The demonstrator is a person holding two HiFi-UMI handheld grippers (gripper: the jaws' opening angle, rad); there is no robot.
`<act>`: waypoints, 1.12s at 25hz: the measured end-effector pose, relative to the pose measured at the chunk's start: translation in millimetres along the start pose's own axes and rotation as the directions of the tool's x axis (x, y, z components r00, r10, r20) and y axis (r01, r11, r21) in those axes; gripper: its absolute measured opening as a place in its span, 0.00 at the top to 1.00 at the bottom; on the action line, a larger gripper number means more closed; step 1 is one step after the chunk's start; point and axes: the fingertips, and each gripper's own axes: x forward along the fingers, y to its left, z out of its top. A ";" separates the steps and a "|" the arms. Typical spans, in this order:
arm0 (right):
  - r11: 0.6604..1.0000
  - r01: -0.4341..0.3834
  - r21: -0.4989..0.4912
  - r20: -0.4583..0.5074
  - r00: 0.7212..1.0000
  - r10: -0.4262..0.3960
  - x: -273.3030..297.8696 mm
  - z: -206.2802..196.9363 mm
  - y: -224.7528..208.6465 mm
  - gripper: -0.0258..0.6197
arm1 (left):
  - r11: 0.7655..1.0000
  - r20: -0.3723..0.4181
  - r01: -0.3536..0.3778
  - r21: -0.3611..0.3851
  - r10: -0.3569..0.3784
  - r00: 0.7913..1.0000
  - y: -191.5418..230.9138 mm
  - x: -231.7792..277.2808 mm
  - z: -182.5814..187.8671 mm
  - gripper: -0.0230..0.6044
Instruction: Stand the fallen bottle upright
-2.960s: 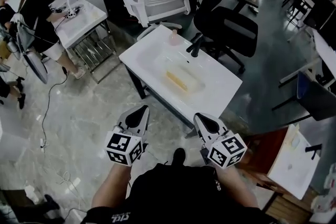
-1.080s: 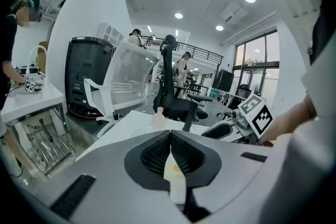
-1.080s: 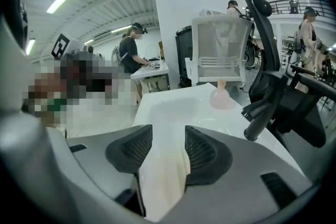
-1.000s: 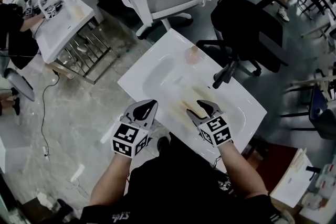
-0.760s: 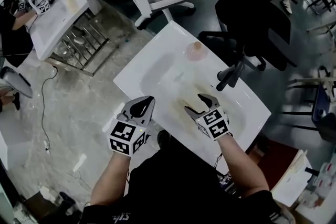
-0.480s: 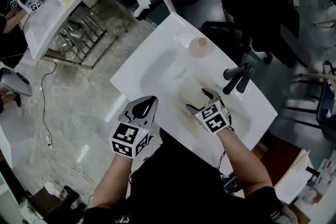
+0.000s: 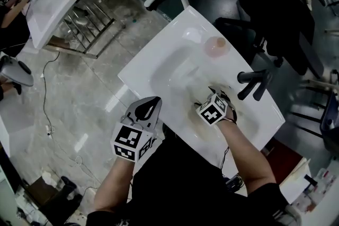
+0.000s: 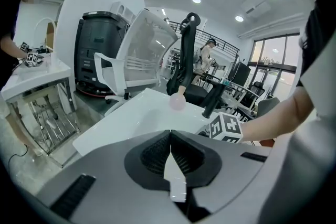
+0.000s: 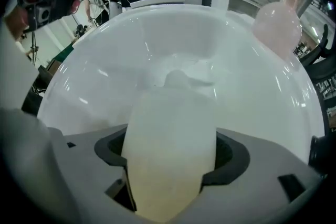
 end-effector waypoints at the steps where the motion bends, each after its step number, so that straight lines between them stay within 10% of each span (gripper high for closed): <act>1: 1.000 -0.001 -0.002 -0.010 1.000 0.001 1.2 -0.6 0.2 0.36 | 1.000 0.004 -0.008 -0.010 0.008 1.000 2.2 -2.7 -0.9 0.94; 14: 0.993 -0.110 0.037 -0.176 0.978 0.115 11.4 -14.6 14.6 0.30 | 0.994 0.032 -0.049 -0.094 0.052 0.998 1.5 -36.8 -30.3 0.94; 28: 0.995 -0.019 -0.093 -0.096 0.995 0.010 -4.6 -11.3 44.0 0.42 | 0.998 0.086 -0.052 -0.044 0.055 0.995 -21.7 -82.8 -12.0 0.94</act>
